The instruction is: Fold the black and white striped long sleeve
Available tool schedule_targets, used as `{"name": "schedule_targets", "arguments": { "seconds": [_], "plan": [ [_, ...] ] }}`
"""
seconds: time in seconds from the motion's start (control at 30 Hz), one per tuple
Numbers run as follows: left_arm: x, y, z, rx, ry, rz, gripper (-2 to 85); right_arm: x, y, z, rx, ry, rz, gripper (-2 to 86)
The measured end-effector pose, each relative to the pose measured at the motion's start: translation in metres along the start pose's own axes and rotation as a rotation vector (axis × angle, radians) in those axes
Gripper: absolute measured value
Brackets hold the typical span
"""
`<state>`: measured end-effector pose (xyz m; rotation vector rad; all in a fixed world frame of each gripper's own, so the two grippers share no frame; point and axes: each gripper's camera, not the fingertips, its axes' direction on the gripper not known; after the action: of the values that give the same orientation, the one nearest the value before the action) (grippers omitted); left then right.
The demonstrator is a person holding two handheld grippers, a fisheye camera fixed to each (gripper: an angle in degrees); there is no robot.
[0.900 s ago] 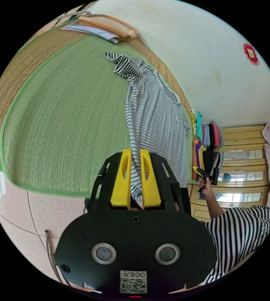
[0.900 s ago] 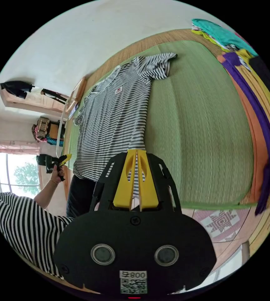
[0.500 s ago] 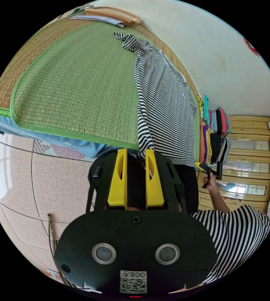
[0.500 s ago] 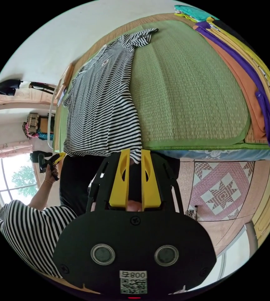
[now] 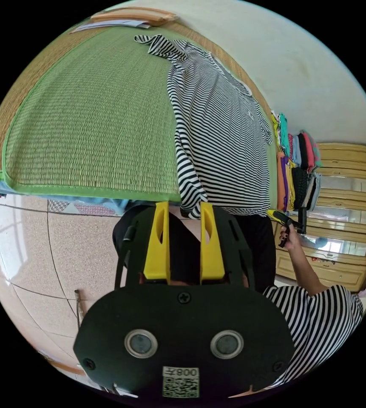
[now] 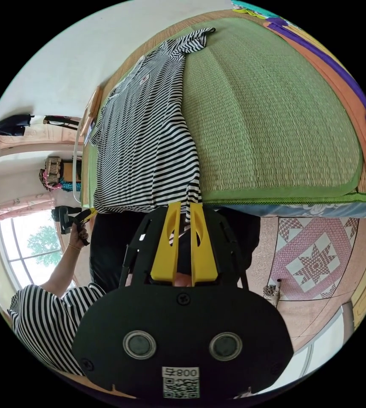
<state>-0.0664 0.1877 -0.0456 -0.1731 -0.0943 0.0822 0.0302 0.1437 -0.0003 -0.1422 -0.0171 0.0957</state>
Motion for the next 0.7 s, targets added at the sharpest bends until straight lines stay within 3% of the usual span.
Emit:
{"name": "schedule_targets", "arguments": {
  "seconds": [0.17,0.33,0.43,0.57,0.7],
  "plan": [
    [-0.003,0.018,-0.015,0.036,0.008,0.045,10.1,0.008,0.005,-0.005,0.001,-0.016,0.013,3.1],
    [-0.004,0.009,0.001,-0.038,-0.075,0.082,9.1,0.011,0.008,-0.009,-0.003,-0.030,0.019,1.9],
    [-0.010,0.004,0.007,-0.081,-0.158,0.046,4.3,0.010,0.009,-0.013,-0.015,-0.020,0.011,0.8],
    [-0.023,0.018,-0.029,0.035,0.052,0.057,1.7,0.001,0.016,-0.054,0.047,-0.112,-0.060,0.2],
    [-0.073,0.039,-0.055,0.148,0.229,-0.082,1.2,-0.006,0.029,-0.112,0.128,-0.208,-0.151,0.1]
  ]
}}
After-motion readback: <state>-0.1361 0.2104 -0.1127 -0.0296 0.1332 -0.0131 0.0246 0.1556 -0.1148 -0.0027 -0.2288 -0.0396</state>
